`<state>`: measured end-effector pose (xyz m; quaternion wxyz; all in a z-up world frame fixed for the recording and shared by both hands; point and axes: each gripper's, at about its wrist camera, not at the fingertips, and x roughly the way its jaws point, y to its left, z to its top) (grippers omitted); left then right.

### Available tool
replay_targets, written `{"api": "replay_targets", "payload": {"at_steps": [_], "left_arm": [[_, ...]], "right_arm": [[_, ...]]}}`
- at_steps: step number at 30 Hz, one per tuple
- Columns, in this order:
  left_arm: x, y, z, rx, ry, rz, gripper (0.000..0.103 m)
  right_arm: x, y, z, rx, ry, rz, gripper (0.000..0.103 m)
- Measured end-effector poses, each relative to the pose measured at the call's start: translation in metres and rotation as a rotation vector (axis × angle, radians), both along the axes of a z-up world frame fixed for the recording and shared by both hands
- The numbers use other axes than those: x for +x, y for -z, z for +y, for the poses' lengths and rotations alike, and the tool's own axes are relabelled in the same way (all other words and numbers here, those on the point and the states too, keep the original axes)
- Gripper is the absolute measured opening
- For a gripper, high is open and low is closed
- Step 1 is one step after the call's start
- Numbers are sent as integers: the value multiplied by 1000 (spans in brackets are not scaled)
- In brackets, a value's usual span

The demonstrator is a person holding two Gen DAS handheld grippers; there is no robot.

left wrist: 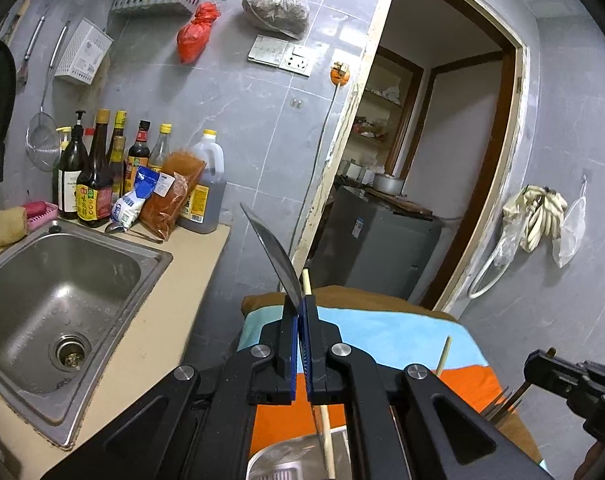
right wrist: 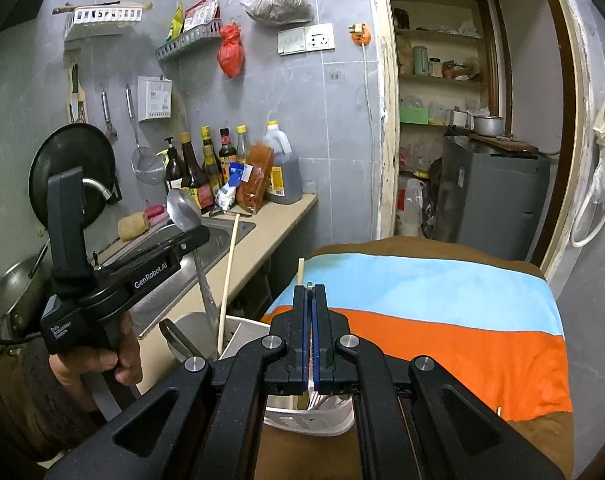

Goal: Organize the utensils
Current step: 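Open both tools to drop the knife and spoon into the basket, then move both tools back over the two wooden chopsticks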

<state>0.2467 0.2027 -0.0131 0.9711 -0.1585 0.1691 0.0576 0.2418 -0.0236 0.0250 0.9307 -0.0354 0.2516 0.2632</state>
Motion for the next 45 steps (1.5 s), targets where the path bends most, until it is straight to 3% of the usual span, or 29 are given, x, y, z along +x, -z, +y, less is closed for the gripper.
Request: {"api": "replay_targets", "payload": {"at_steps": [6,11,13,15,17,19,20,21,25,27,30,33,40,45], "left_arm": [[-7,1,-7,41,13,23,3],[-12,2,-8,17,44,84,6],[-13,4,-10,14,62,124,12],[-15,7,-11,-5,96,158,25],[-21,7,-12,-19,109,157,33],[-28,5,-13,-24,104,149,49],[-32,3,-13,-38,100,138,58],[-36,1,-13,-50,101,126,60],[-47,-15,-20,-30,91,100,69],[-53,-25,-26,-17,81,72,83],[-62,-38,-36,-8,56,27,95],[-68,-48,-49,17,34,-9,102],[-72,-62,-91,113,60,-30,102],[-75,-63,-124,121,114,-61,102]], "right_arm": [[2,3,-2,3,10,18,2],[2,6,-4,10,14,44,2],[0,7,-7,19,16,51,2],[-3,6,-10,28,18,44,3],[-7,3,-14,33,22,31,5],[-11,-1,-19,49,36,15,16],[-14,-4,-23,65,46,4,28],[-17,-7,-28,80,56,-11,40],[-30,-21,-46,101,113,-79,51],[-36,-29,-56,102,150,-119,72],[-48,-38,-76,114,214,-183,95],[-56,-47,-93,97,267,-224,99],[-64,-53,-132,63,363,-250,101],[-68,-49,-161,42,407,-242,101]]}}
